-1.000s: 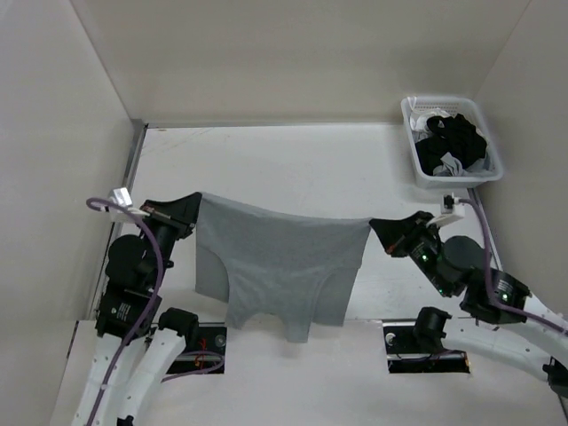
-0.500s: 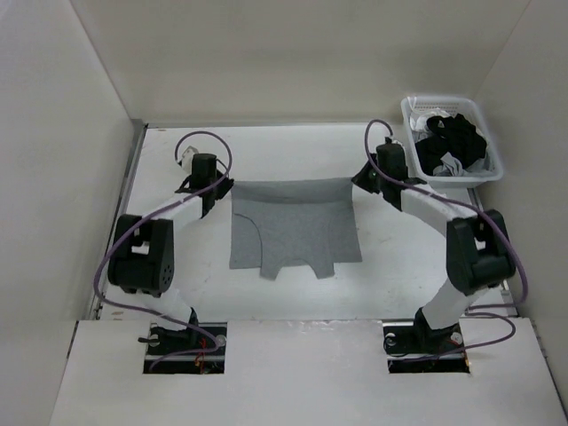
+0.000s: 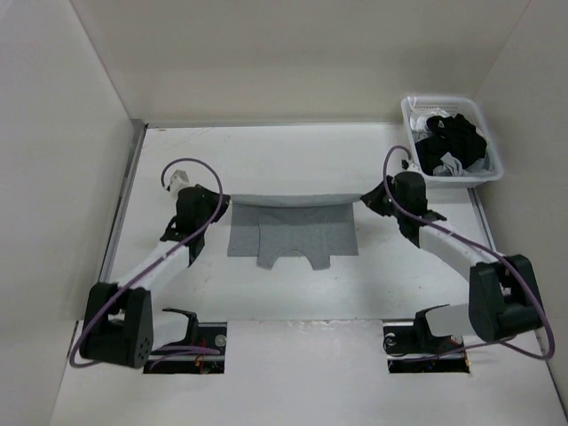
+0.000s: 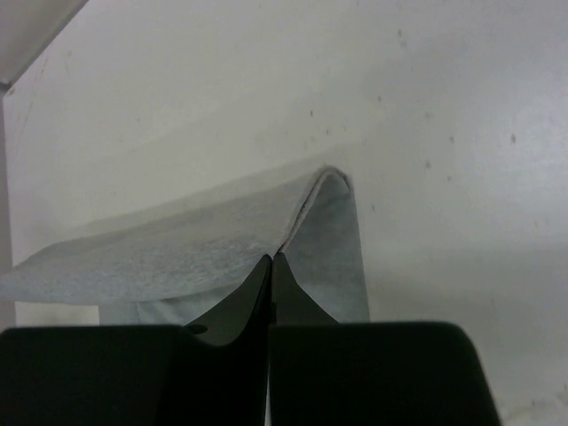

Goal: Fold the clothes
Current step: Fold the tank top

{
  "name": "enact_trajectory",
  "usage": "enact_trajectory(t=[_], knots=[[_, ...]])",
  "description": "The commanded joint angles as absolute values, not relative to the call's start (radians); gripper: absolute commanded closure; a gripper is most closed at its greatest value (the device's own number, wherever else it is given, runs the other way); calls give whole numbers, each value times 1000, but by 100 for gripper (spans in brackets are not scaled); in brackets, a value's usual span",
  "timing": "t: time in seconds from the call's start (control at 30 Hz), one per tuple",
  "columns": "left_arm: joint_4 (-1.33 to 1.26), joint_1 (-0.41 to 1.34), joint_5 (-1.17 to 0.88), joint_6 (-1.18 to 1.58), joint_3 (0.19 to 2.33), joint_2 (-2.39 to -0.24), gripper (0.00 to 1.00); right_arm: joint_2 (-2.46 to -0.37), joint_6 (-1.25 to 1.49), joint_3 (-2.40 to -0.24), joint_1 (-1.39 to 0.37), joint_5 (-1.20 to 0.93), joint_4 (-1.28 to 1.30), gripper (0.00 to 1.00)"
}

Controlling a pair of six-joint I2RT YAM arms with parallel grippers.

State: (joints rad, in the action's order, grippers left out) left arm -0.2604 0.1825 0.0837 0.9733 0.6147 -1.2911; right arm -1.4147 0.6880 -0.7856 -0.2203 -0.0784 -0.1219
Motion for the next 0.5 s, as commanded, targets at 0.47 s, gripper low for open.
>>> enact_trajectory(t=[0.47], knots=[[30,209,51,1014,173,-528,97,-977,844,-331,-378,97,-23,98]])
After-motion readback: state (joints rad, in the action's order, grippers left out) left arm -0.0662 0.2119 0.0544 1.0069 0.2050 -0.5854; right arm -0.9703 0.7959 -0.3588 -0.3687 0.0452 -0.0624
